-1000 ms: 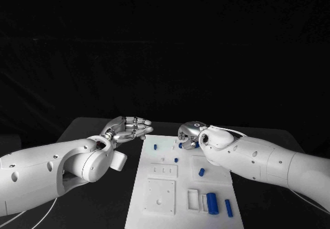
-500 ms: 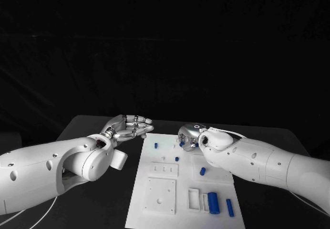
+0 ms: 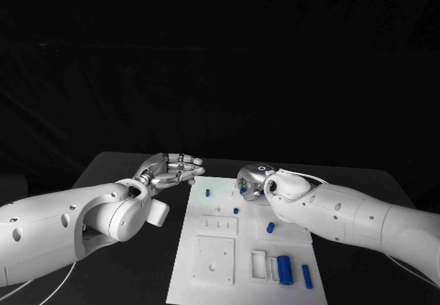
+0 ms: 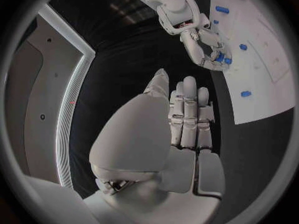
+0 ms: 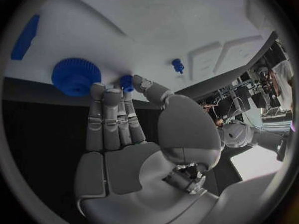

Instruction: Assemble the parts on the task board

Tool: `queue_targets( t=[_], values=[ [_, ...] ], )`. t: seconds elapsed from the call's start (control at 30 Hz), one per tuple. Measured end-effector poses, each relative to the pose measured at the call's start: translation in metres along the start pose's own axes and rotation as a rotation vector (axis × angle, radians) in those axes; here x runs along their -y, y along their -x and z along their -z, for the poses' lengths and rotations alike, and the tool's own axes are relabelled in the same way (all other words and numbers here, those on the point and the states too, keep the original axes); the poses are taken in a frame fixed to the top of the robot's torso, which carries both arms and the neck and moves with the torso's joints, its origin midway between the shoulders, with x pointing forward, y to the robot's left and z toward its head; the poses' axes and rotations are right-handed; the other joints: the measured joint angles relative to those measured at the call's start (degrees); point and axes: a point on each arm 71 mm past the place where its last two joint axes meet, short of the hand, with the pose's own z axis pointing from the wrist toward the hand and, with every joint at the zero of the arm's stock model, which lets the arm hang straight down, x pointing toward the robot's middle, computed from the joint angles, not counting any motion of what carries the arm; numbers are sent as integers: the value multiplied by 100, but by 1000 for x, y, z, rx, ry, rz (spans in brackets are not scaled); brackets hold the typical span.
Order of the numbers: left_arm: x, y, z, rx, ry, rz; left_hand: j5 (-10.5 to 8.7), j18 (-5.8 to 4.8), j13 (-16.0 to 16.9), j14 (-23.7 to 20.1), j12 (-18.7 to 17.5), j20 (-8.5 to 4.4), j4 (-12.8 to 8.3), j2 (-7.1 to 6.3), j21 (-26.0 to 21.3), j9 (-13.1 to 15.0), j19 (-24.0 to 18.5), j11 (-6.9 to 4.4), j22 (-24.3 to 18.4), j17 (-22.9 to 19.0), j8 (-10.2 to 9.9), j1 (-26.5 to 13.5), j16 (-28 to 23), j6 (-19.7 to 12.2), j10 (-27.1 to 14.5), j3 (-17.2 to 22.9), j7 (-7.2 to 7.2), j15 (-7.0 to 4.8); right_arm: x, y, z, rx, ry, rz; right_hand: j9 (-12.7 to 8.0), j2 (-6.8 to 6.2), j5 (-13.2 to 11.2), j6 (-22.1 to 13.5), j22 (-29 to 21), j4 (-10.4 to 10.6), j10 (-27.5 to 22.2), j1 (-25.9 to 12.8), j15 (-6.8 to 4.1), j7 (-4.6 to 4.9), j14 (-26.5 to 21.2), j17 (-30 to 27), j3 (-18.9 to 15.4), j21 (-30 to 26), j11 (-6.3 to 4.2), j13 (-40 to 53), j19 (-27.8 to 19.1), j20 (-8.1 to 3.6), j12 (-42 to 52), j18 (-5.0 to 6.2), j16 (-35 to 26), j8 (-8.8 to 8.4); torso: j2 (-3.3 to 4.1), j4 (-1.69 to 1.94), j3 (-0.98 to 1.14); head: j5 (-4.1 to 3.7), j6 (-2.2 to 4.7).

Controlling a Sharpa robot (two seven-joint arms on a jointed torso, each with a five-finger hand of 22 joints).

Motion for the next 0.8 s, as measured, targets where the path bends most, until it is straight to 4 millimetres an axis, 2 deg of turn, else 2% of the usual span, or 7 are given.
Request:
queue_targets(
  t=[0.17,0.37,0.43,0.6,0.77,0.8],
  values=[
    [0,0,0,-1,0,0,0,-2,0,0,0,0,0,0,0,2,0,-1,0,-5,0,0,0,0,0,0,0,0,0,1,0,2,1,0,5,57,-65,65,0,-5,132,22,-54,-37,-7,-27,112,0,-52,35,29,-9,45,1,17,10,13,5,-1,-5,-7],
    [0,1,0,1,0,0,0,-3,5,0,0,0,0,0,0,2,0,-1,1,-5,0,0,0,0,-1,0,0,0,0,1,0,6,0,3,14,125,-186,121,1,-29,204,91,-74,-61,13,-47,305,0,-83,60,70,-30,61,0,35,26,15,8,-2,3,-28],
    [0,1,0,1,0,0,0,-3,5,0,0,0,0,0,0,2,0,-1,-2,-5,0,0,0,0,-1,0,0,0,0,1,0,7,0,4,18,113,-195,121,1,-37,223,142,-74,-61,13,-53,377,0,-103,62,71,-30,63,0,43,26,14,4,-2,5,-29],
    [0,1,0,2,0,-1,0,-5,4,0,0,0,0,0,0,2,0,-1,-5,-5,-18,0,0,0,-1,0,0,0,0,1,0,9,1,7,29,133,-225,214,2,-50,266,195,-117,-92,57,-59,476,0,-140,96,103,-61,105,0,84,66,13,-3,-2,-5,20],
    [0,2,0,3,0,-1,0,-14,4,20,0,0,0,0,0,2,0,14,-5,-10,-31,0,0,0,14,0,0,20,0,1,1,15,2,7,47,158,-306,290,2,-44,275,221,-158,-122,100,-57,541,44,-135,96,166,-85,151,-2,146,93,13,-2,-2,-16,50],
    [0,2,0,4,0,-2,0,-16,4,21,0,0,0,0,0,2,0,14,-5,-10,-31,0,0,0,14,0,0,20,-1,1,1,16,2,8,50,158,-306,319,2,-47,304,221,-177,-147,120,-53,544,68,-164,96,206,-85,157,-4,172,110,14,-2,-2,-18,57]
  ],
)
